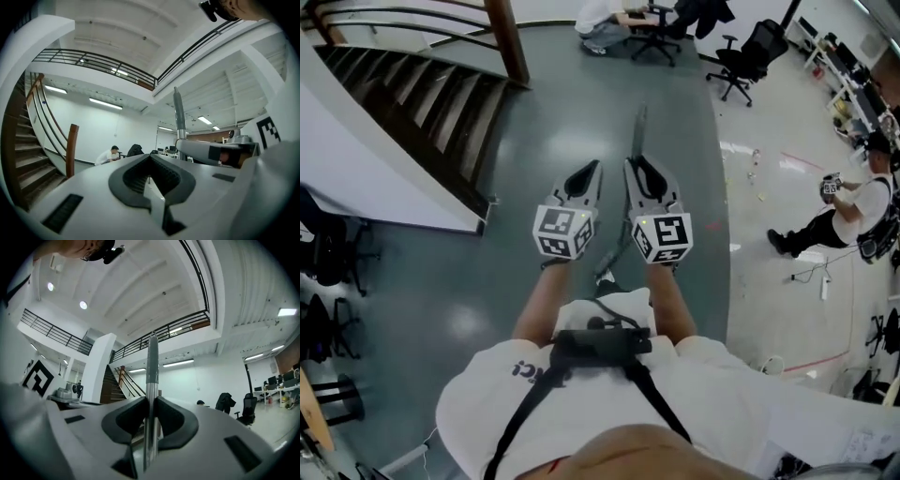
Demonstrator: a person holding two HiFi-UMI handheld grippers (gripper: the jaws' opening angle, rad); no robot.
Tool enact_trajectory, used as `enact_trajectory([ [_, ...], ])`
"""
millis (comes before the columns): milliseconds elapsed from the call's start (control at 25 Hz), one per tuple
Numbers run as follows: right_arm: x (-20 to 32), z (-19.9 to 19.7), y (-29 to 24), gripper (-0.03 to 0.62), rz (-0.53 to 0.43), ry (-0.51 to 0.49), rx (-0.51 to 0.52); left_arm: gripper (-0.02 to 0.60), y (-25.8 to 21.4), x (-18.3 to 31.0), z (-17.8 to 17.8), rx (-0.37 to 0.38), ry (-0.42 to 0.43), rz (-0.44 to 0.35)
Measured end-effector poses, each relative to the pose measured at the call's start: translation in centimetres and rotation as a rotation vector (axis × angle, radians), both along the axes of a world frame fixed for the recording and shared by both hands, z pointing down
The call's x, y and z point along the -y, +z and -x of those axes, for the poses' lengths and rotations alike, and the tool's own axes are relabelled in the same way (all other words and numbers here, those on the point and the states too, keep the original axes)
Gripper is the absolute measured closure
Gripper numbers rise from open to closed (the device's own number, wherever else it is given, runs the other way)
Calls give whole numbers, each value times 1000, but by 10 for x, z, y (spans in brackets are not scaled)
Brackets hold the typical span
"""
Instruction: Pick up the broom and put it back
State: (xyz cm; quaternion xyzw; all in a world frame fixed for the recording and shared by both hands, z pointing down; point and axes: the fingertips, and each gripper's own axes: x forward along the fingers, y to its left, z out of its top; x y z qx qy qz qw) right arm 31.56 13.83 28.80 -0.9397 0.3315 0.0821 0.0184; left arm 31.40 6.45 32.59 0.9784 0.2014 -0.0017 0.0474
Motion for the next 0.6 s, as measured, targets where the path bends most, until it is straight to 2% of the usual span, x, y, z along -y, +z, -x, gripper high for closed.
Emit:
enact_trajectory([
  [280,42,-103,-22,505,-7,-126,7,571,-20,51,-118,-10,-154,6],
  [440,64,-156,-31,505,-16,-180,0,571,-29,67,-159,-30,-201,-23],
  [600,107,-192,-34,505,5,-230,-9,571,-24,104,-182,-16,-252,-38],
])
